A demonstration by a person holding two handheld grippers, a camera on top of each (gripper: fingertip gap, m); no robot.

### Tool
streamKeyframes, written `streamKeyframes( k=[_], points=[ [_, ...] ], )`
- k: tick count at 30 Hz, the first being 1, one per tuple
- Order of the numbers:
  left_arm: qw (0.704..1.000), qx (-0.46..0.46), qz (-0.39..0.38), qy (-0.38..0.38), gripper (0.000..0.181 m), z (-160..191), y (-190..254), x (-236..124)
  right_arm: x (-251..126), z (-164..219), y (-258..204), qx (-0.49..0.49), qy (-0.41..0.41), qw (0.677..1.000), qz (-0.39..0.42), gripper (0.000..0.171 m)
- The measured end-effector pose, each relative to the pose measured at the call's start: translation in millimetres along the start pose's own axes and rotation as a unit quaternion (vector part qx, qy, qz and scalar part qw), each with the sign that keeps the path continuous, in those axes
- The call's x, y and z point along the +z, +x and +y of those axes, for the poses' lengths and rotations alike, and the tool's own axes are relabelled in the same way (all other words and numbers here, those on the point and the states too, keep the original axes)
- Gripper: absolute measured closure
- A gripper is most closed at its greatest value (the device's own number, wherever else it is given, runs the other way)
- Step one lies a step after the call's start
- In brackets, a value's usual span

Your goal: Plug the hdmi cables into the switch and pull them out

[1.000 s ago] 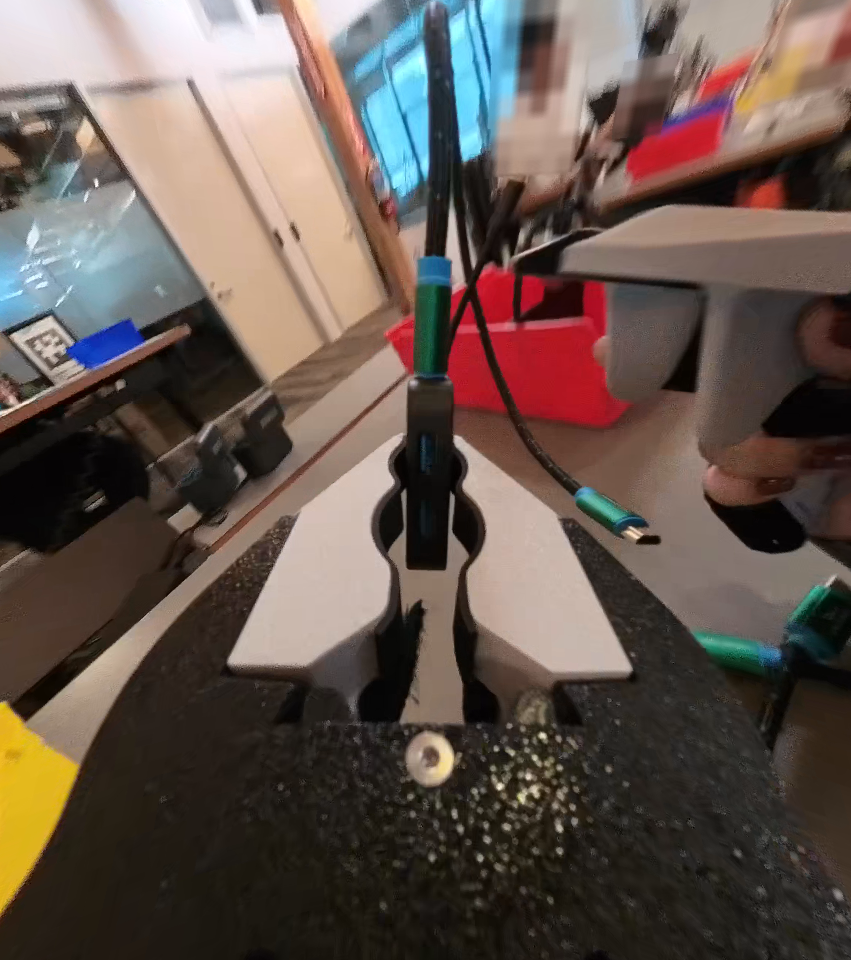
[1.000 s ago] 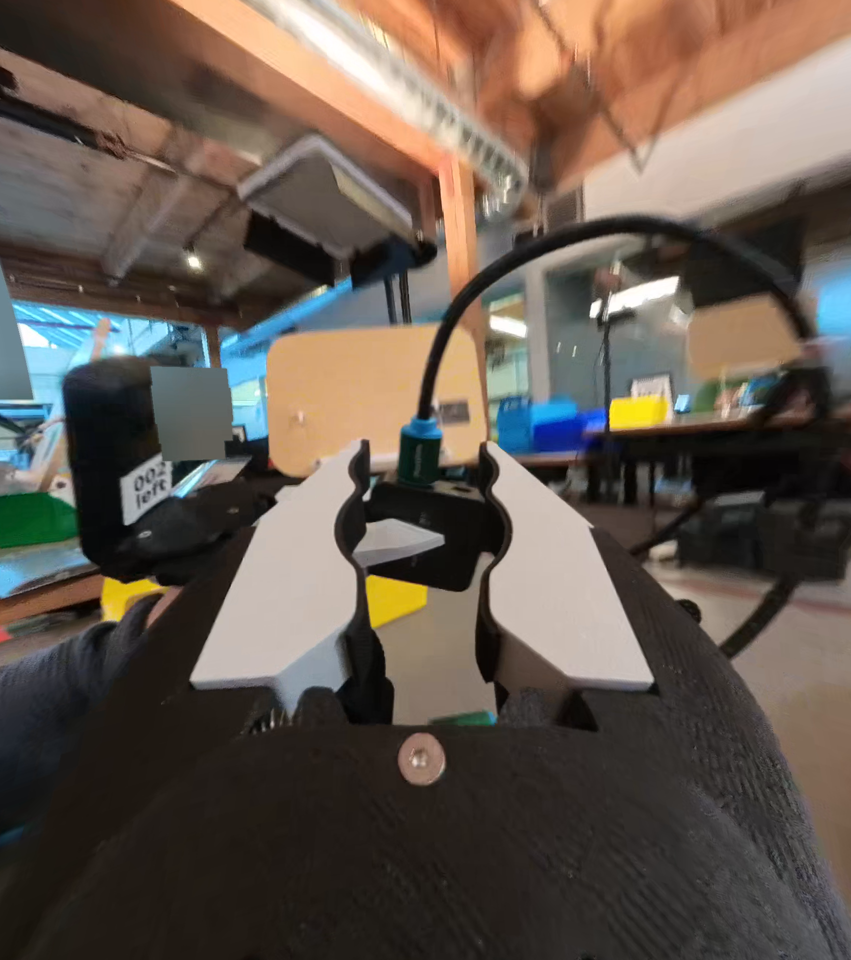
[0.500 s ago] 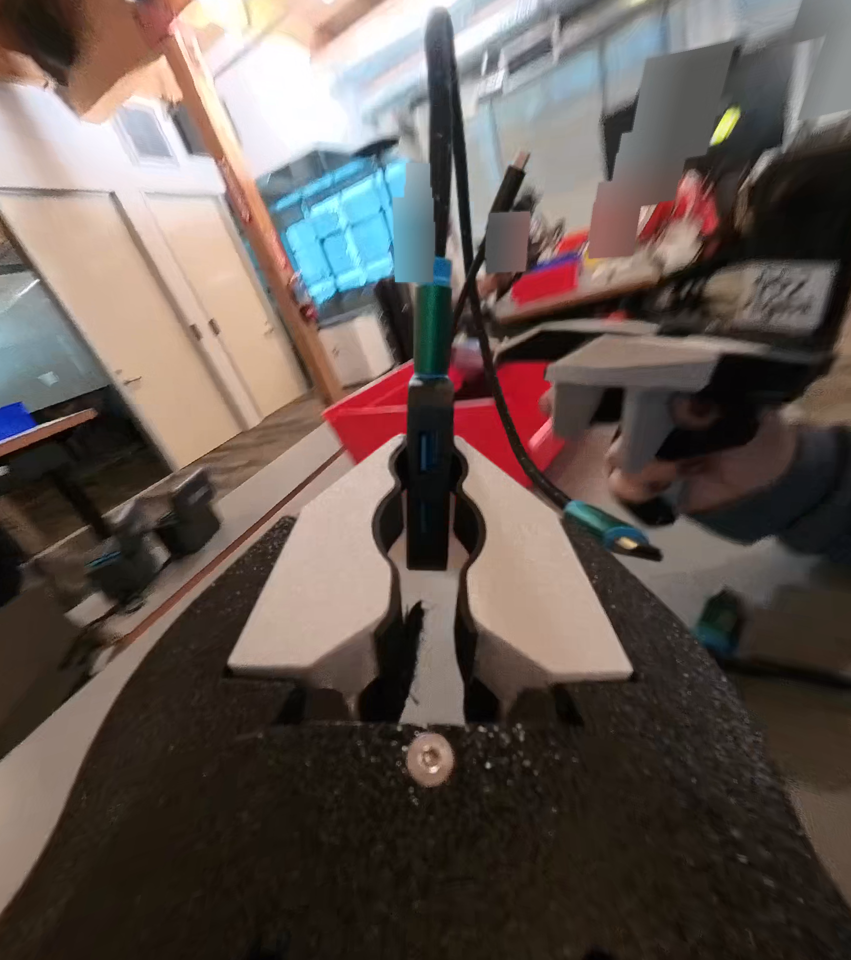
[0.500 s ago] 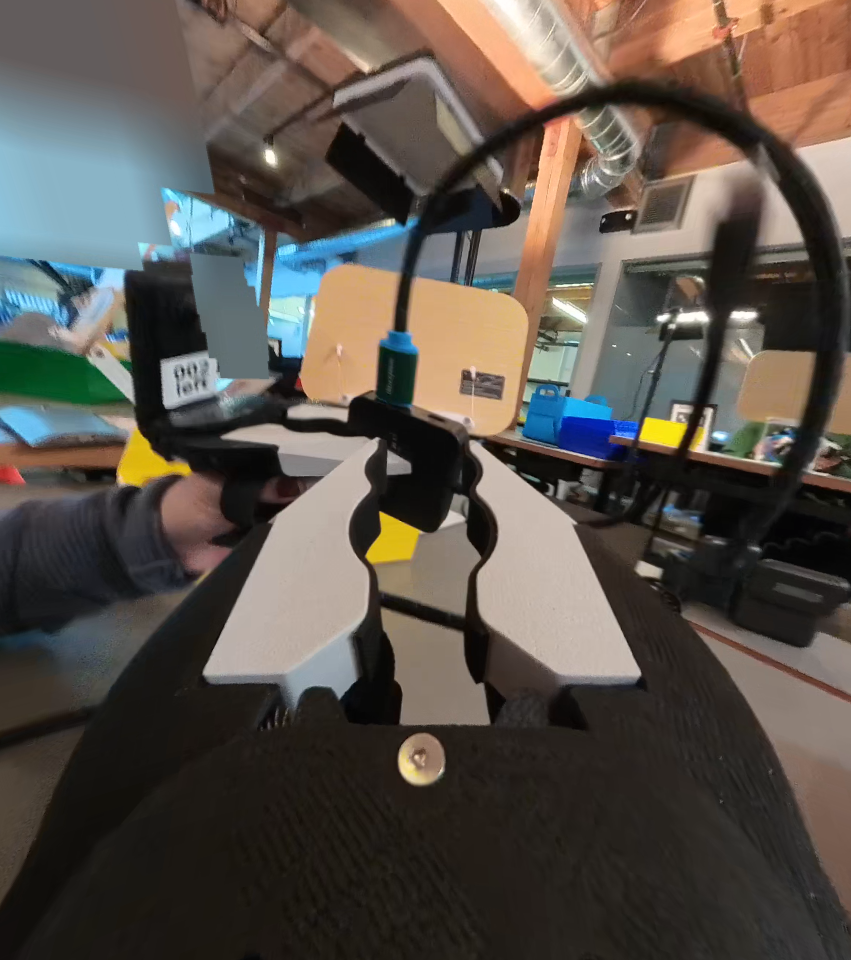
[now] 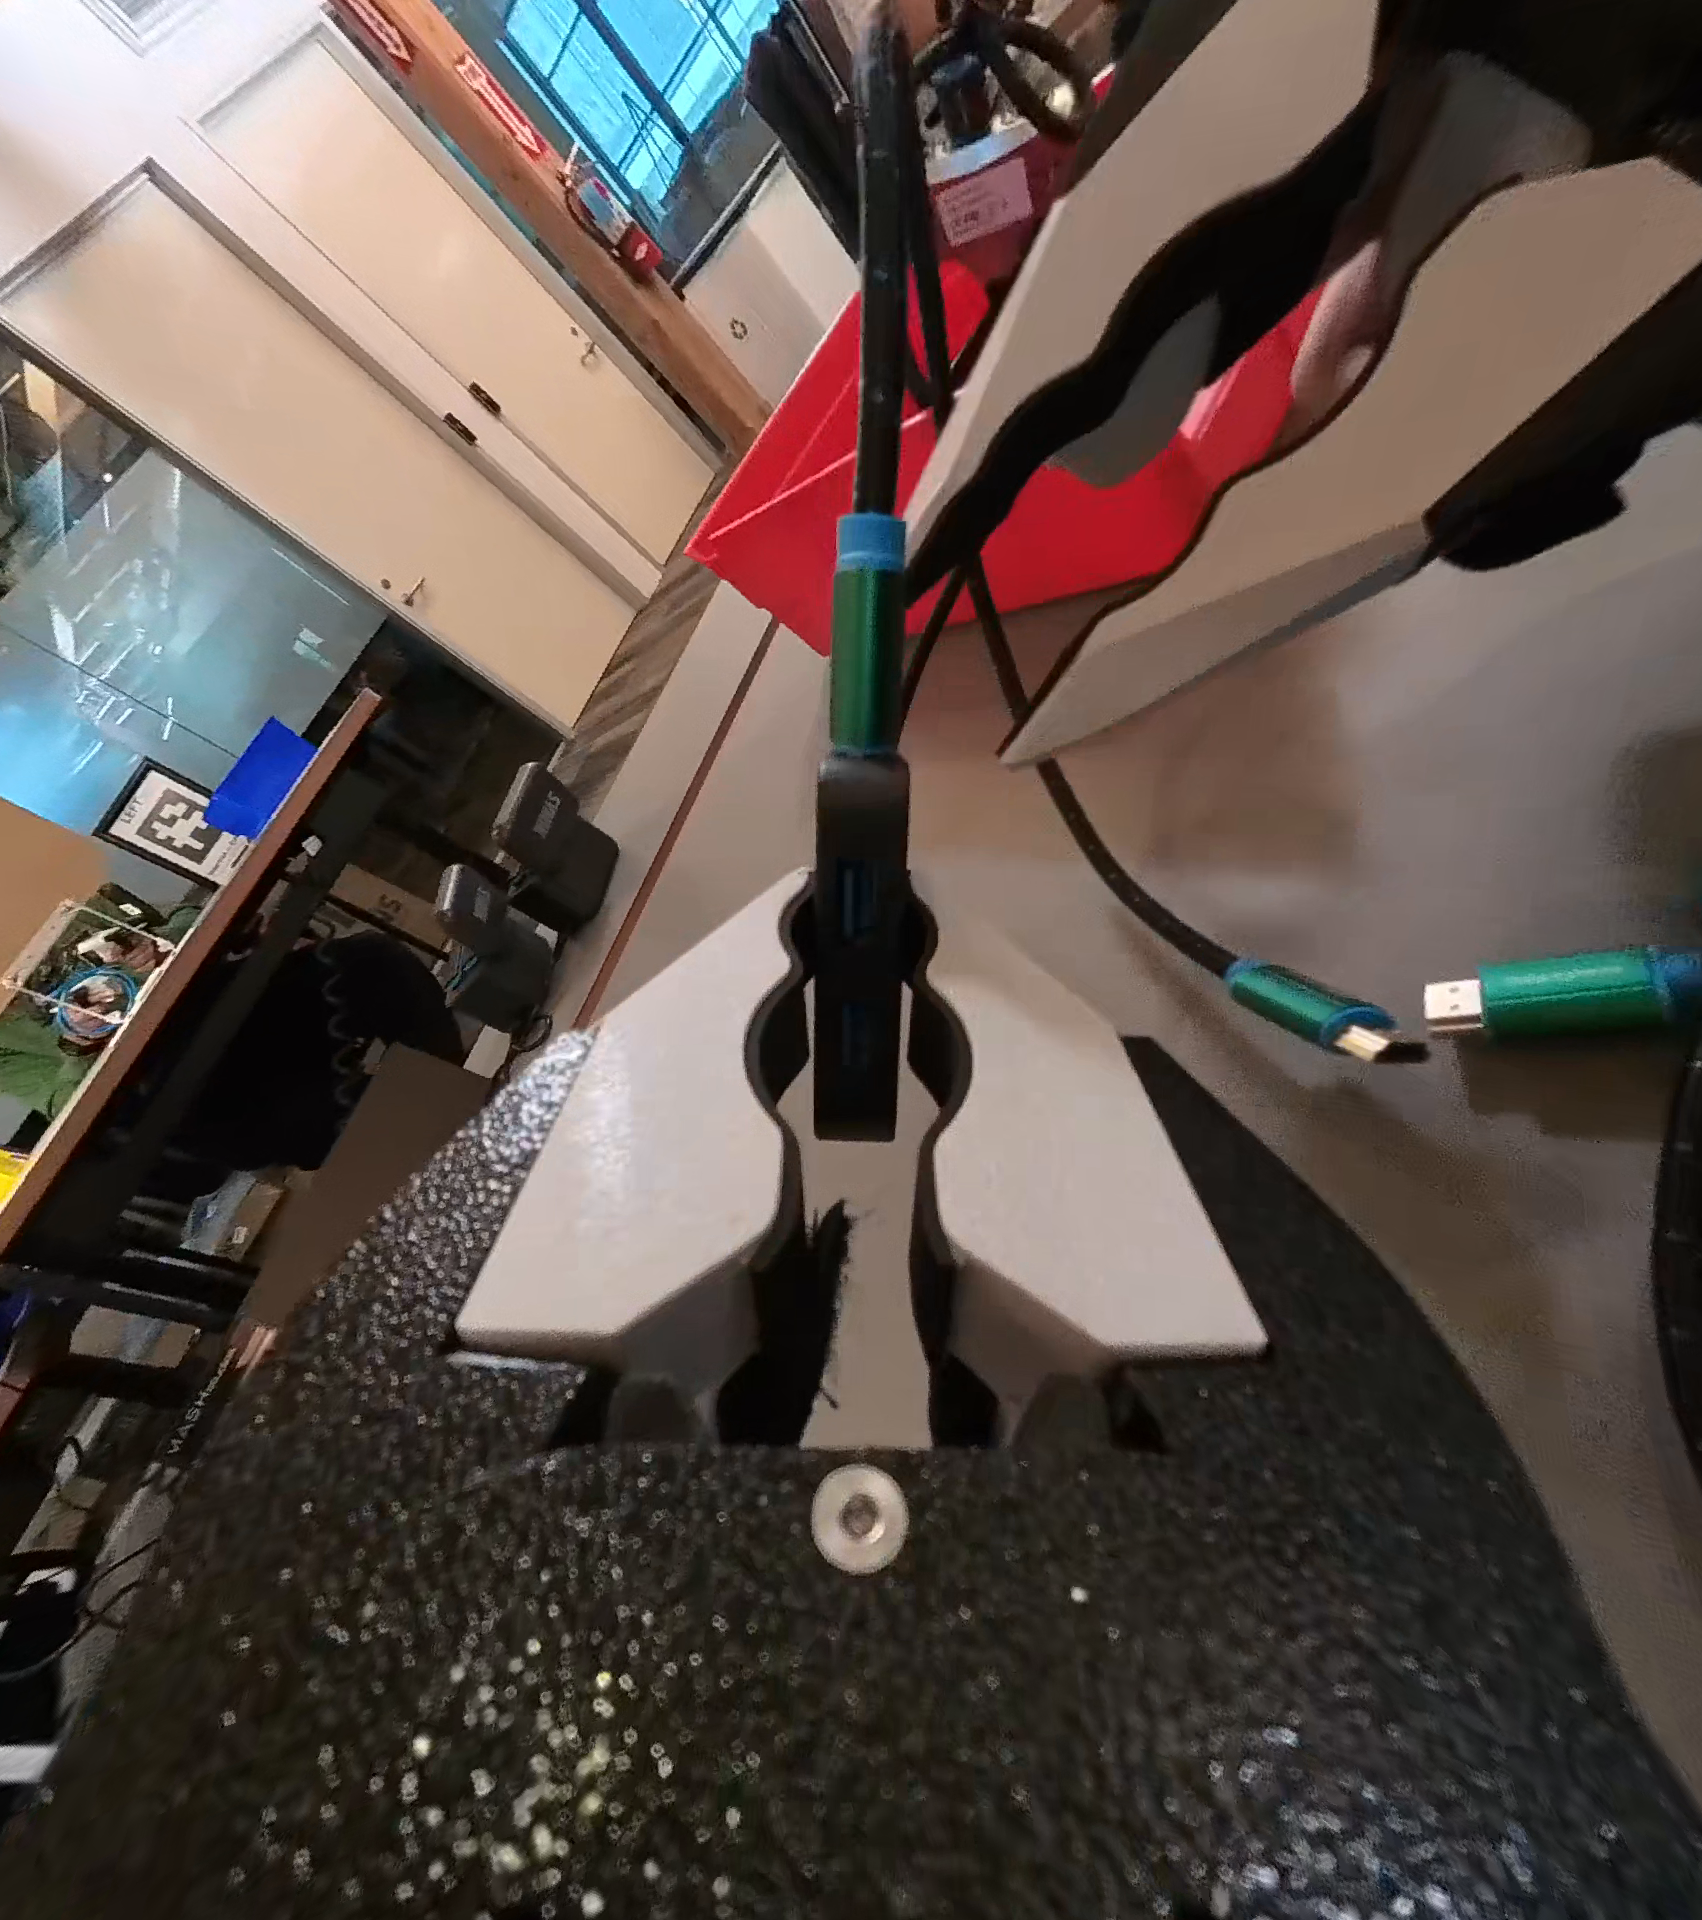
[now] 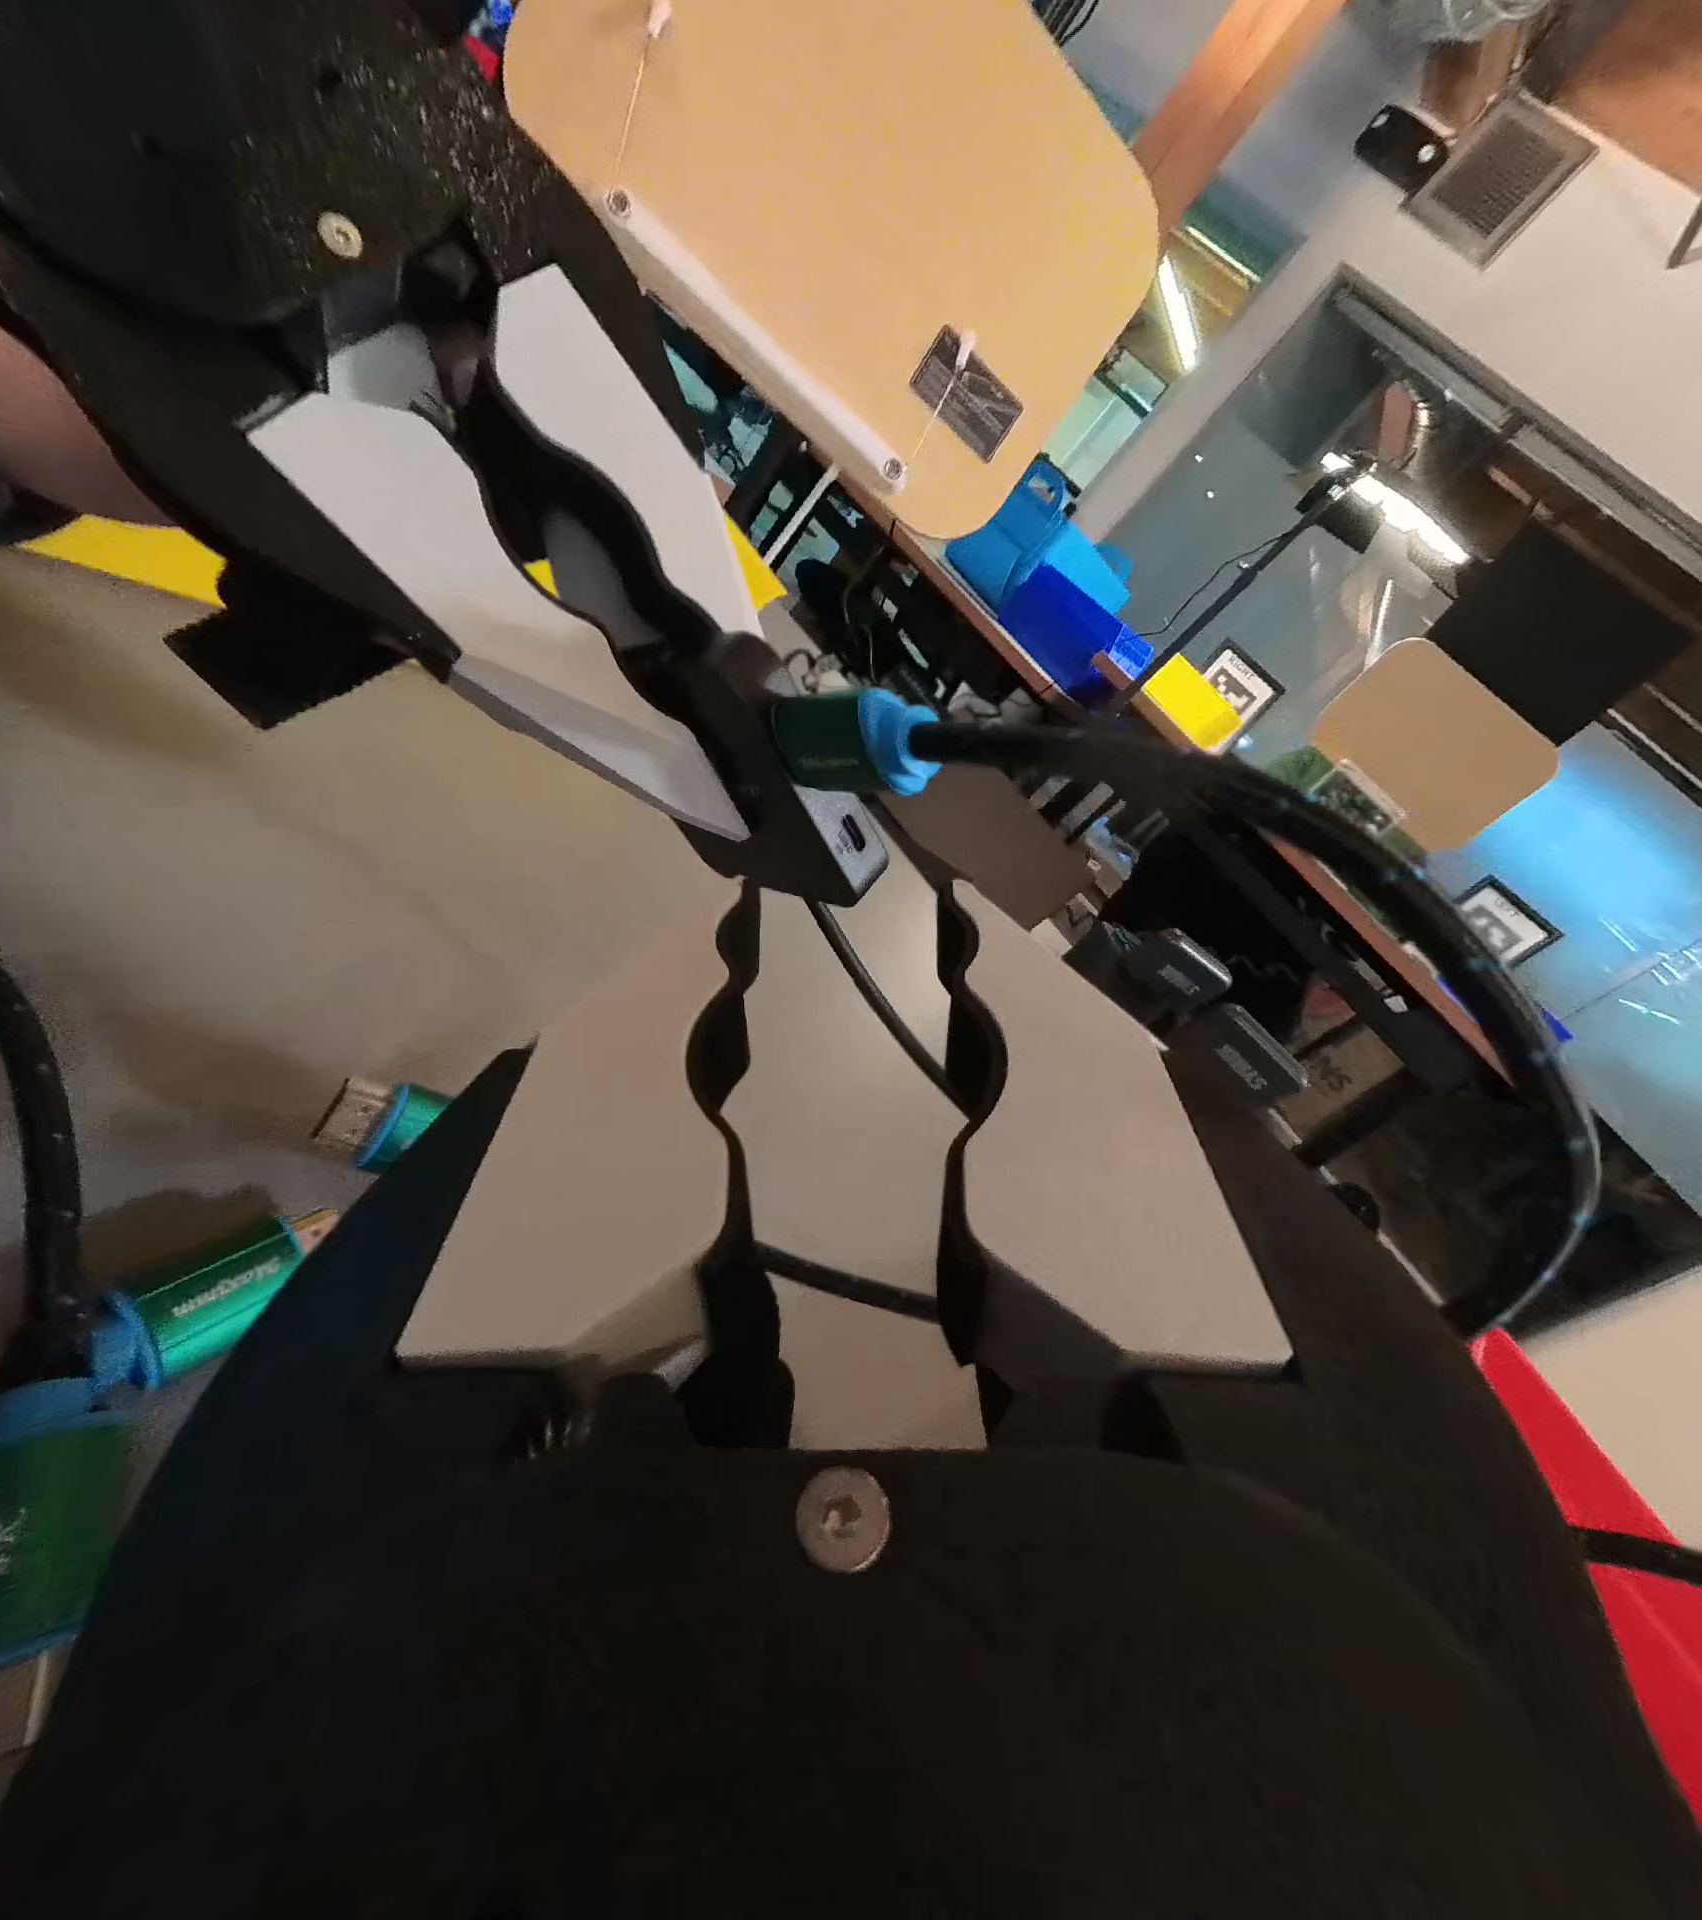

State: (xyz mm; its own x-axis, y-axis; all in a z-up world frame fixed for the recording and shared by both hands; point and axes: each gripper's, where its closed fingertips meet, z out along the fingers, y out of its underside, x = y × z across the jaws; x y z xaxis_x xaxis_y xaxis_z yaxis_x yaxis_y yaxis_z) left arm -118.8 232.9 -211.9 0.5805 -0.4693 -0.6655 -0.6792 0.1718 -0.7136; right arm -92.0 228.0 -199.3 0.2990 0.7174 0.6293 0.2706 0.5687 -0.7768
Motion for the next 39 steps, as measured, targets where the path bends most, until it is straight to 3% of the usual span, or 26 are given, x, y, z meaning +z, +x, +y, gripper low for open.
streamKeyframes(
  k=[7,10,12,16,21,25,28,30,39],
  points=[
    [1.0,-0.022,-0.003,-0.003,0.17,2.1,-3.8,0.9,3.2,2.4,-1.4,-0.015,-0.001,1.0,0.0,0.143],
    [0.992,-0.121,-0.015,0.041,0.17,-8.1,-20.4,-5.6,-17.2,-25.8,15.9,-0.039,0.077,0.994,0.073,0.147],
    [0.966,-0.237,-0.007,0.106,0.171,-24.2,-35.3,-15.4,-47.8,-56.8,35.9,-0.072,0.157,0.971,0.163,0.147],
    [0.834,-0.473,0.093,0.269,0.171,-71.3,-58.4,-45.5,-99.4,-81.5,61.1,-0.101,0.23,0.922,0.293,0.146],
    [0.671,-0.594,0.243,0.371,0.171,-126.4,-63.5,-80.8,-100.7,-67.9,67.1,-0.112,0.214,0.92,0.309,0.15],
    [0.463,-0.671,0.4,0.419,0.17,-138.2,-67.5,-95.1,-91.6,-73.3,52.3,-0.144,0.21,0.923,0.288,0.147],
    [0.365,-0.688,0.484,0.4,0.17,-132.6,-59.5,-85.5,-84.5,-76.9,39.9,-0.158,0.21,0.926,0.27,0.147],
    [0.335,-0.702,0.495,0.386,0.171,-128.1,-53.0,-74.7,-79.4,-75.9,33.9,-0.162,0.206,0.93,0.257,0.146],
    [0.314,-0.793,0.403,0.333,0.171,-102.7,-46.8,-25.1,-61.9,-65.9,21.5,-0.169,0.183,0.943,0.219,0.144]
  ],
)
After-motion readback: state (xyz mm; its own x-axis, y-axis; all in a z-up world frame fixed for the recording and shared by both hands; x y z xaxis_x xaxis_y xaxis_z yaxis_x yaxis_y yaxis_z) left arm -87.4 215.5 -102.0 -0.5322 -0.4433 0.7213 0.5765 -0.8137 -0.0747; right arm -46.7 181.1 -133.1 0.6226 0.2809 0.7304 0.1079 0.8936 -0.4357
